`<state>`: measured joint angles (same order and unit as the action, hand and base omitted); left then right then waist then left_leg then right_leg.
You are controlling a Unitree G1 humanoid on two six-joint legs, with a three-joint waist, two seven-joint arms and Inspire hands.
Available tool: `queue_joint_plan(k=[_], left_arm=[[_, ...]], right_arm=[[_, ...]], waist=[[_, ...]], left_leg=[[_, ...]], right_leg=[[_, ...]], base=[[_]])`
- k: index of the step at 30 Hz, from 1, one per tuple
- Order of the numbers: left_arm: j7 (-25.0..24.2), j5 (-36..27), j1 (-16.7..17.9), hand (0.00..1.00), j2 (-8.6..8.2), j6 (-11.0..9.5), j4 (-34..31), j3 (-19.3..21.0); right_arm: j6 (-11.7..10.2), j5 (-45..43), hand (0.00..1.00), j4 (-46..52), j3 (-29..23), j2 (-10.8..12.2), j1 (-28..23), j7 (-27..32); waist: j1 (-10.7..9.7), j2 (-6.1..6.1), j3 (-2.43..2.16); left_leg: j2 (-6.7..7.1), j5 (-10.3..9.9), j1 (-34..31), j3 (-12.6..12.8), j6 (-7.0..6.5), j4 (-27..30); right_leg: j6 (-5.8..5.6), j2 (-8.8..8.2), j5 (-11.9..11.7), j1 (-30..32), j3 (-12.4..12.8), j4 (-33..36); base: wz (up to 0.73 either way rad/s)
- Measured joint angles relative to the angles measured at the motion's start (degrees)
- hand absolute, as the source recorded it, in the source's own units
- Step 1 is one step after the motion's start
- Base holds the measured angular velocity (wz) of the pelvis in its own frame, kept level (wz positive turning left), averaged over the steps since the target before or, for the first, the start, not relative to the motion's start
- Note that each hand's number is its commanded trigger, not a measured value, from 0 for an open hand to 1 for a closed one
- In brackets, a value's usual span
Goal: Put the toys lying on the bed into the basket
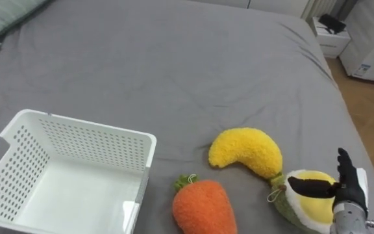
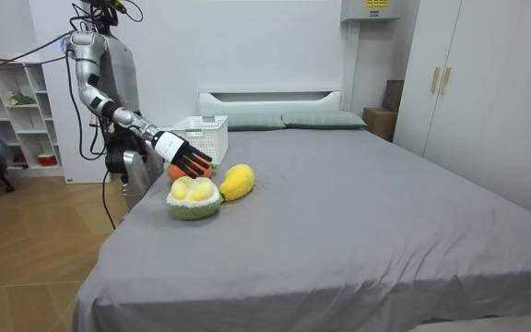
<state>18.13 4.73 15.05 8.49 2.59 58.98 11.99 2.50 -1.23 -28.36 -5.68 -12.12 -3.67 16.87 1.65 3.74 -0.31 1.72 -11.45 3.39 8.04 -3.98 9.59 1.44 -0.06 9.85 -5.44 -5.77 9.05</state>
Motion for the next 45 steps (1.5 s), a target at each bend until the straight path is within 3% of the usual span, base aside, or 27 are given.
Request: queue_joint_plan(k=[15, 23, 29, 38, 40, 45], left_arm=[[-0.38, 2.52, 0.2, 0.0, -0.59, 1.7, 0.09, 1.28], [-1.41, 4.03, 1.31, 0.0, -0.57, 3.76, 0.16, 1.32], [-1.41, 6.37, 1.17, 0.0, -0.39, 4.1, 0.36, 1.4], [-1.33, 9.6, 0.79, 0.0, -0.26, 4.49, 0.62, 1.44], [-1.29, 9.58, 0.81, 0.0, -0.23, 4.48, 0.47, 1.36], [-1.03, 9.52, 0.75, 0.0, -0.06, 4.48, 0.43, 1.3]], right_arm=[[0.04, -8.18, 0.0, -0.78, -0.08, -0.01, -0.05, -2.14], [1.44, -12.18, 0.0, -9.45, -0.13, -0.03, -1.27, -2.85], [1.22, -14.14, 0.0, -15.26, -0.37, -1.44, -1.44, -2.75], [1.12, -16.38, 0.0, -19.13, -0.58, -2.12, -1.49, -2.65], [0.73, -16.46, 1.0, -20.2, -0.58, -2.12, -1.35, -2.47], [0.5, -16.41, 1.0, -22.78, -0.61, -2.12, -0.83, -0.28]], waist=[[-0.02, 0.97, 0.17], [0.02, 0.91, 0.12], [0.24, 1.33, 0.37], [0.72, 1.32, 0.17], [0.94, 1.32, 0.15], [1.14, 1.3, 0.15]], left_leg=[[0.07, 0.14, -0.07, -0.53, 0.0, 0.11], [0.07, 0.13, 0.04, -0.7, 0.0, 0.29], [0.26, 0.1, 0.03, -2.09, -0.02, 1.19], [0.87, 0.18, -0.63, -3.58, -0.33, 2.13], [0.92, 0.18, -0.61, -3.63, -0.35, 2.11], [0.96, 0.15, -0.62, -4.13, -0.4, 2.04]], right_leg=[[0.01, -0.07, 0.0, -0.32, -0.77, -0.28], [0.01, -0.08, -0.01, -0.56, -0.89, -0.19], [0.01, -0.26, -0.01, -1.44, -2.38, -0.41], [-0.18, -0.75, 0.12, -1.57, -3.95, -1.27], [-0.28, -0.76, 0.05, -1.71, -4.01, -1.22], [-0.36, -0.76, -0.08, -2.0, -4.49, -1.24]], base=[[0.02], [0.0], [0.12], [0.08], [0.02], [0.05]])
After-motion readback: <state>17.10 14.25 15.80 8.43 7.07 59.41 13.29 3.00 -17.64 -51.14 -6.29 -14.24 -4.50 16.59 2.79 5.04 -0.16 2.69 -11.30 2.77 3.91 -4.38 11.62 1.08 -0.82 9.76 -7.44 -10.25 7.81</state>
